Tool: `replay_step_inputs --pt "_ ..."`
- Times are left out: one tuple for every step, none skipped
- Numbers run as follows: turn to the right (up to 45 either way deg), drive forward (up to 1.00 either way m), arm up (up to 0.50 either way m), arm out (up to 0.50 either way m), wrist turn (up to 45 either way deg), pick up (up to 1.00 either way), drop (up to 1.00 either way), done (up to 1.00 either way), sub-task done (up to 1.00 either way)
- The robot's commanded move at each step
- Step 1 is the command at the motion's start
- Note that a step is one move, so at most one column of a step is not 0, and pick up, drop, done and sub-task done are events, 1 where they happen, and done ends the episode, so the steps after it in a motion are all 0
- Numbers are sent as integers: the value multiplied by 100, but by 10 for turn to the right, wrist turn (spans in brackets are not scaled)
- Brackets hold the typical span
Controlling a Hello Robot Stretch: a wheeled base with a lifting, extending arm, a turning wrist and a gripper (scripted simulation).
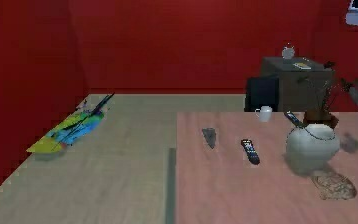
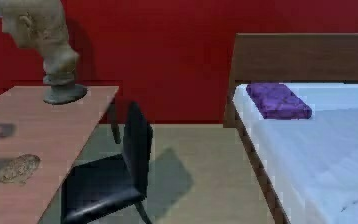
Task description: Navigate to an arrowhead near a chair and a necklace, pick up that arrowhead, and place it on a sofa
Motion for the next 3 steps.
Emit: replay_step_inputs --pt "-450 0 0 0 0 0 0 0 0" --pt "-150 0 0 0 0 0 0 0 0" --pt "0 50 0 0 0 0 0 0 0"
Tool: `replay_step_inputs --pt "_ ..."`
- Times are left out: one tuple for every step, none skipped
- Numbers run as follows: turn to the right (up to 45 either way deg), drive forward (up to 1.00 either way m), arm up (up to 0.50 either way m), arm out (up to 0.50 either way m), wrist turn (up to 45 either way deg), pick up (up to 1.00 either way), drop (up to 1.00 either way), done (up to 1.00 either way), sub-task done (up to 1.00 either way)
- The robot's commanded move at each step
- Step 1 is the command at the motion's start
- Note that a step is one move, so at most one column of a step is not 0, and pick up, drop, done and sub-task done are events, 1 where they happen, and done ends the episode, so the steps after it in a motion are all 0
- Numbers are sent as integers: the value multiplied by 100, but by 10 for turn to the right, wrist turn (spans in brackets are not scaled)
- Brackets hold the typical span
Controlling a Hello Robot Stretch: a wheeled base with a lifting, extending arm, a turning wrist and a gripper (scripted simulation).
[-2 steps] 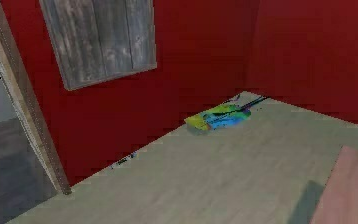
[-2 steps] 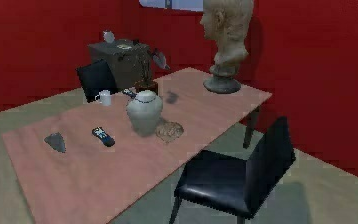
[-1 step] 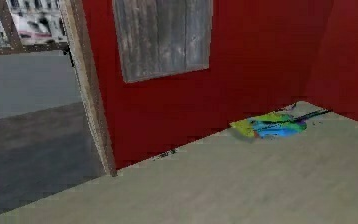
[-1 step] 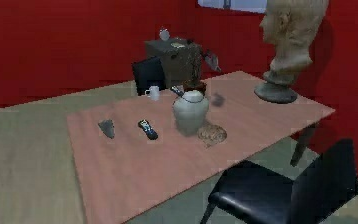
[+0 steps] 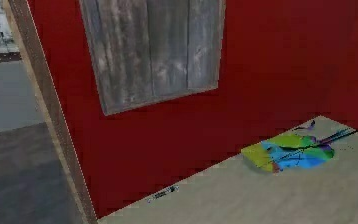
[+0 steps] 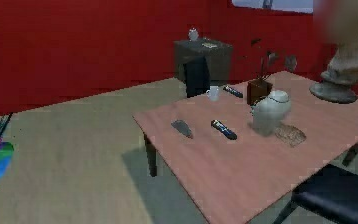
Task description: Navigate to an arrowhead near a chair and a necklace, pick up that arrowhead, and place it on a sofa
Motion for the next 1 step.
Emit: replay_step_inputs --pt "450 0 0 0 0 0 0 0 0"
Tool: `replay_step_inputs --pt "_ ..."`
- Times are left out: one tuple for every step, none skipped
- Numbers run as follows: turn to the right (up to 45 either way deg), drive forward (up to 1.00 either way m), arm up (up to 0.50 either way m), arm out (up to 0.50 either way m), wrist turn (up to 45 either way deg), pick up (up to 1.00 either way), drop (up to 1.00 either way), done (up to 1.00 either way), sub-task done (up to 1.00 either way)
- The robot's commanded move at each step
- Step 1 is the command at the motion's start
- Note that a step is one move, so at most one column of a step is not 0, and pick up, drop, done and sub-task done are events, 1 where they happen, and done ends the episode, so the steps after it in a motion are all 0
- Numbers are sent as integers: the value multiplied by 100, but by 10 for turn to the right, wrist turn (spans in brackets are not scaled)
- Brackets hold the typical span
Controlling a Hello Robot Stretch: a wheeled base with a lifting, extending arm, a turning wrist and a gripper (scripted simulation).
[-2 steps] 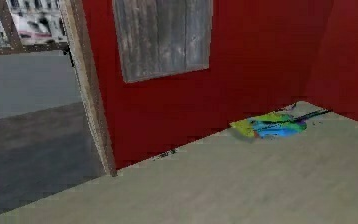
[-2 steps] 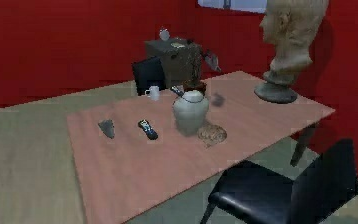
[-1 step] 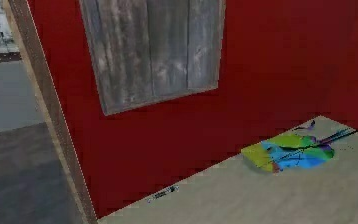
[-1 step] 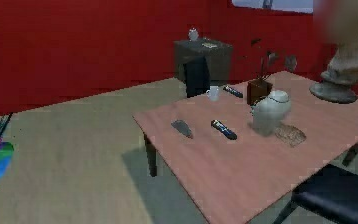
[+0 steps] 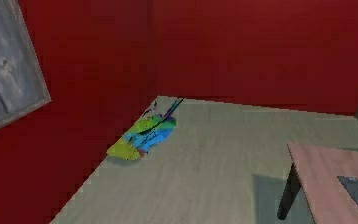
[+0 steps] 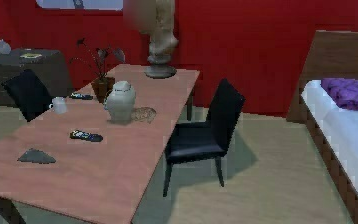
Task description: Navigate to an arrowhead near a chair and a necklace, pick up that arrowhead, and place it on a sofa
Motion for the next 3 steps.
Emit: replay_step_inputs --pt "60 0 0 0 0 0 0 0 0" --pt "0 100 0 0 0 0 0 0 0" --pt "30 0 0 0 0 0 0 0 0"
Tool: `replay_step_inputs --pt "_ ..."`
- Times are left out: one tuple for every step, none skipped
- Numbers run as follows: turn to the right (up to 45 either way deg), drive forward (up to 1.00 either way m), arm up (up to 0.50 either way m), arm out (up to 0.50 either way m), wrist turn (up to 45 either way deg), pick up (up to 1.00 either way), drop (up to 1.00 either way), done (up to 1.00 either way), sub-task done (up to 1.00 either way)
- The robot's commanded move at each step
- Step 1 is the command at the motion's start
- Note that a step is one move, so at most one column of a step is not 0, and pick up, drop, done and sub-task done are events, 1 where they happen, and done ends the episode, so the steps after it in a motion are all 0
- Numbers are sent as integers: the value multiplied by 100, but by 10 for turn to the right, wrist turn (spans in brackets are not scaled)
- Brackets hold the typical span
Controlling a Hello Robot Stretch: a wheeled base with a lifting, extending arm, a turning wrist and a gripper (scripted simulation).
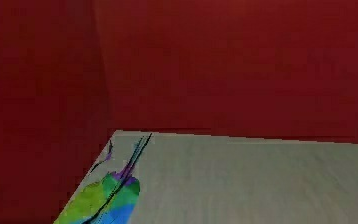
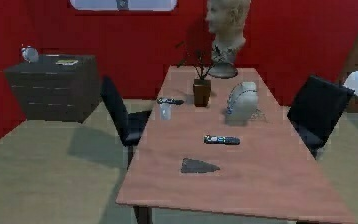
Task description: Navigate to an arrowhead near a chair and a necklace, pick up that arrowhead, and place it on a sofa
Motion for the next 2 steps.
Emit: replay_step_inputs --pt "0 40 0 0 0 0 0 0 0" --pt "450 0 0 0 0 0 0 0 0"
